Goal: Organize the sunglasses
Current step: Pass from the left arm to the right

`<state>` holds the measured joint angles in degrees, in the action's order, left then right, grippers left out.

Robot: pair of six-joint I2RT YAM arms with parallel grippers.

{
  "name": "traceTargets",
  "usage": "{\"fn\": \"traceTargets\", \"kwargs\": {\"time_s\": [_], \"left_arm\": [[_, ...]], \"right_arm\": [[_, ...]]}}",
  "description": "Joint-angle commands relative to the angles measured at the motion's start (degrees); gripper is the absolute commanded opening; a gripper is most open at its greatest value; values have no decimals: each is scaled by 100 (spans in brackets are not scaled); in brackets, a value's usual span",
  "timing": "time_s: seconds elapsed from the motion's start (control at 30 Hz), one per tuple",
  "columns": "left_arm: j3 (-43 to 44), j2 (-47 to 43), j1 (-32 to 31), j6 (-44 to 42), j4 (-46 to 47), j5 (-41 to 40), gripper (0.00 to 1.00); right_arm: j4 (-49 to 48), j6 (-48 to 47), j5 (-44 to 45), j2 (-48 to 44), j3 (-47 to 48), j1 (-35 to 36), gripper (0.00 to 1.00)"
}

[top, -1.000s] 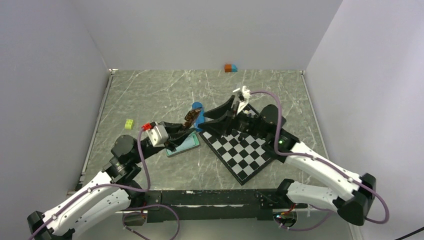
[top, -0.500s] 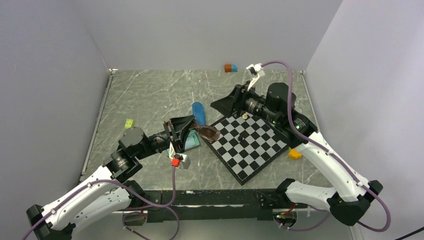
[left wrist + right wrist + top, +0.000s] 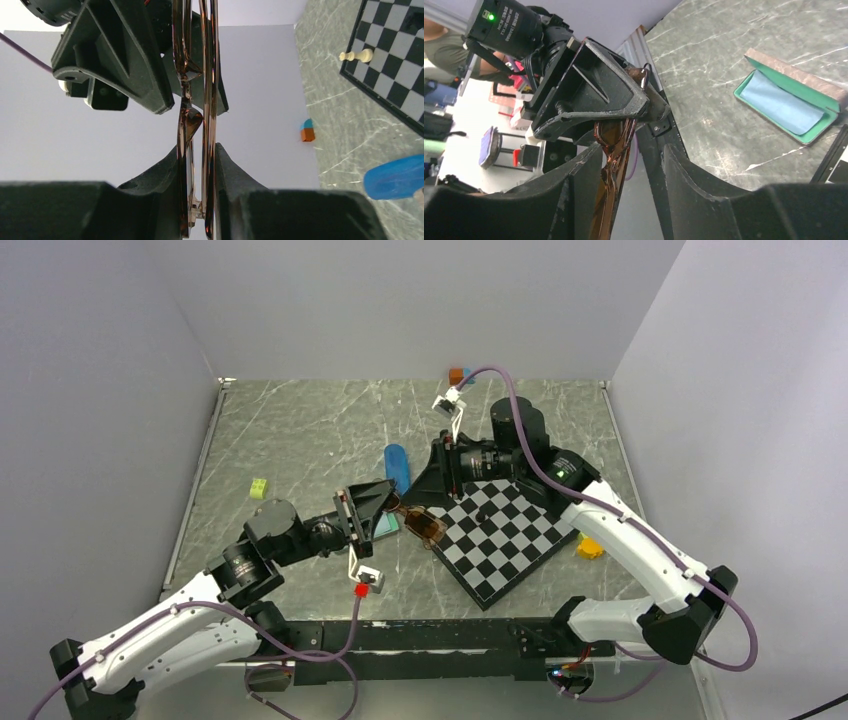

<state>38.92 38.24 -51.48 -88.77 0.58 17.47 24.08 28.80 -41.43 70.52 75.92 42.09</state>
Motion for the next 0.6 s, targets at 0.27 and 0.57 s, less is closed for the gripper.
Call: {"fn": "traceTargets", "kwargs": {"time_s": [0.27, 0.57], "left_arm": [[-322, -5, -199, -686, 1136, -210, 0], [-519, -21, -244, -731, 1722, -321, 17]], "right_arm": [[71, -331, -696, 232, 166, 150, 39], [-103, -323, -884, 124, 98, 168, 2]]}}
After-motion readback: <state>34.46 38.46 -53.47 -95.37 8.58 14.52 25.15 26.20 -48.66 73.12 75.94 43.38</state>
